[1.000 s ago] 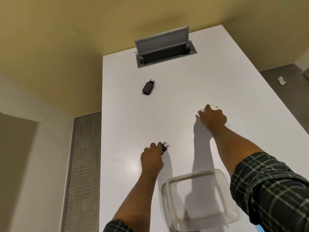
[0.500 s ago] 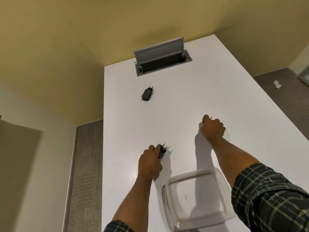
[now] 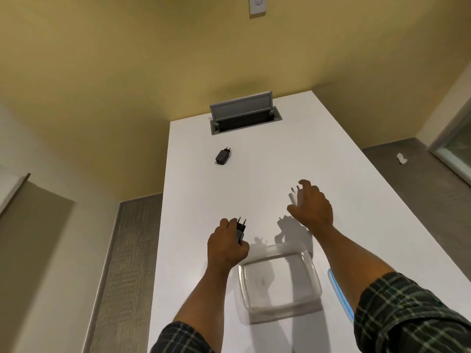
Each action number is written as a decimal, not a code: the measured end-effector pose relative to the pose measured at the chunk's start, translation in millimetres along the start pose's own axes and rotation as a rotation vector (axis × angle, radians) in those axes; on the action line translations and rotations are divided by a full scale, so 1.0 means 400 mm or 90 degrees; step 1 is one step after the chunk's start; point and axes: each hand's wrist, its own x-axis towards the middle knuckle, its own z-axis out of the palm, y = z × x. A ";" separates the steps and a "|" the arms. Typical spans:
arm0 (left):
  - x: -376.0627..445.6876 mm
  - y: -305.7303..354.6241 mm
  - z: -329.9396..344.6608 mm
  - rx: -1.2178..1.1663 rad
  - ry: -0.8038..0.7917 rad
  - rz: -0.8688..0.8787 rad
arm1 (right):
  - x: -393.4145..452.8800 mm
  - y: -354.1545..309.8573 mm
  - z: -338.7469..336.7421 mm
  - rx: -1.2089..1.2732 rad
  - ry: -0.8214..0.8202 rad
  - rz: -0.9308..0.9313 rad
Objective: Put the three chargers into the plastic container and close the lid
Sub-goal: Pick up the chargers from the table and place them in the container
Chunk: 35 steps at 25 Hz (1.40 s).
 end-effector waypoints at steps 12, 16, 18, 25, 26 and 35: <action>-0.190 0.101 0.071 -0.021 -0.101 -0.010 | -0.282 0.056 0.045 0.030 -0.137 -0.185; -0.209 0.105 0.100 0.011 -0.141 -0.001 | -0.358 0.082 0.073 0.047 -0.172 -0.172; -0.209 0.101 0.113 0.022 -0.141 -0.012 | -0.379 0.096 0.081 0.035 -0.191 -0.141; -0.177 0.103 0.124 0.076 -0.140 -0.019 | -0.397 0.090 0.128 -0.079 -0.254 -0.108; -0.169 0.105 0.126 0.091 -0.148 -0.013 | -0.393 0.087 0.135 -0.100 -0.263 -0.114; -0.127 0.116 0.182 0.159 -0.240 -0.003 | -0.356 0.070 0.205 -0.150 -0.289 -0.099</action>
